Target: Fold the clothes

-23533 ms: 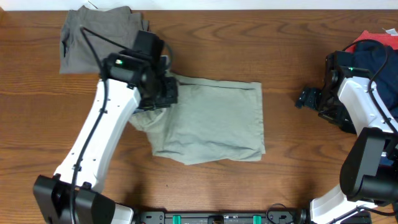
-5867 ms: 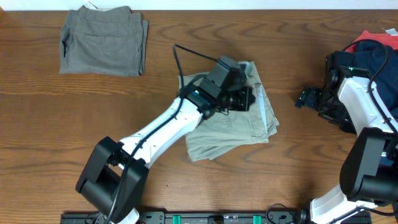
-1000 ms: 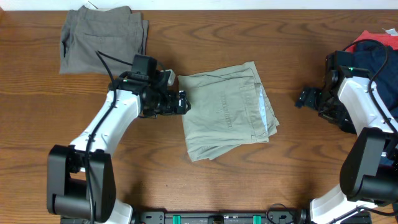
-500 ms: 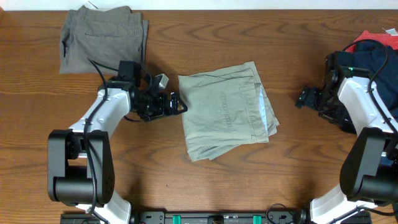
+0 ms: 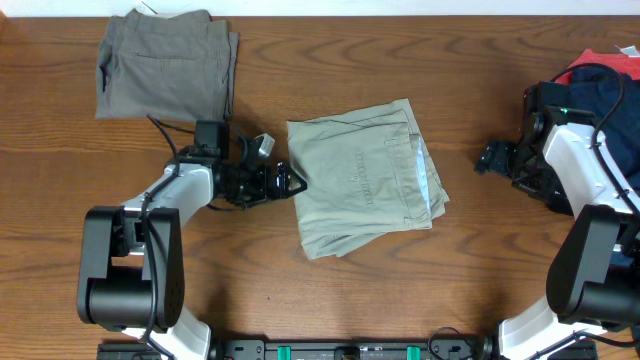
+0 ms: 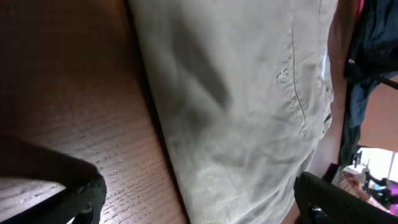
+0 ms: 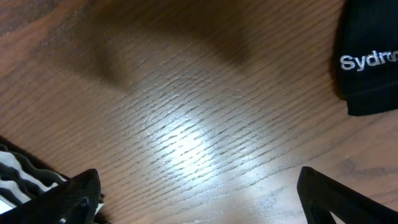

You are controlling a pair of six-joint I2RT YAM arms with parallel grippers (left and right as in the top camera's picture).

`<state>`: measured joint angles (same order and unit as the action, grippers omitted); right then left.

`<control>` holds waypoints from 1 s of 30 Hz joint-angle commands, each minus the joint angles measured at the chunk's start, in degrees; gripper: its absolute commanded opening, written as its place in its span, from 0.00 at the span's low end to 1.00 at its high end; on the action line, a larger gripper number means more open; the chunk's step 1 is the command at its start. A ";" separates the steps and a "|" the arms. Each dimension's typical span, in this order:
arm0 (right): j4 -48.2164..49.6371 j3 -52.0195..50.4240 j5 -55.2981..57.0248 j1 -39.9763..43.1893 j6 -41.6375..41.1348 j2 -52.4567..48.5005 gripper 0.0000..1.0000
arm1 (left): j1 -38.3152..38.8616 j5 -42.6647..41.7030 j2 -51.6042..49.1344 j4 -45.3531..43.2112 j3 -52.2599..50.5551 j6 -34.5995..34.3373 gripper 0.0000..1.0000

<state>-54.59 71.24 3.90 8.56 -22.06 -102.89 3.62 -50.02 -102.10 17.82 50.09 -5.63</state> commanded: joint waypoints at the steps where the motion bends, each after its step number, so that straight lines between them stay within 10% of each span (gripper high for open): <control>1: -0.07 0.59 0.59 0.15 0.02 1.11 0.99 | -0.07 -0.96 -1.09 -1.60 -1.33 -3.23 0.98; 30: -0.07 0.59 0.59 0.15 0.02 1.11 0.99 | 4.79 1.20 -12.79 -14.53 -4.76 -16.13 0.99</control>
<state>-54.61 71.24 3.90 8.56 -22.06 -102.89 6.37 -60.40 -108.66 1.61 48.97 -20.99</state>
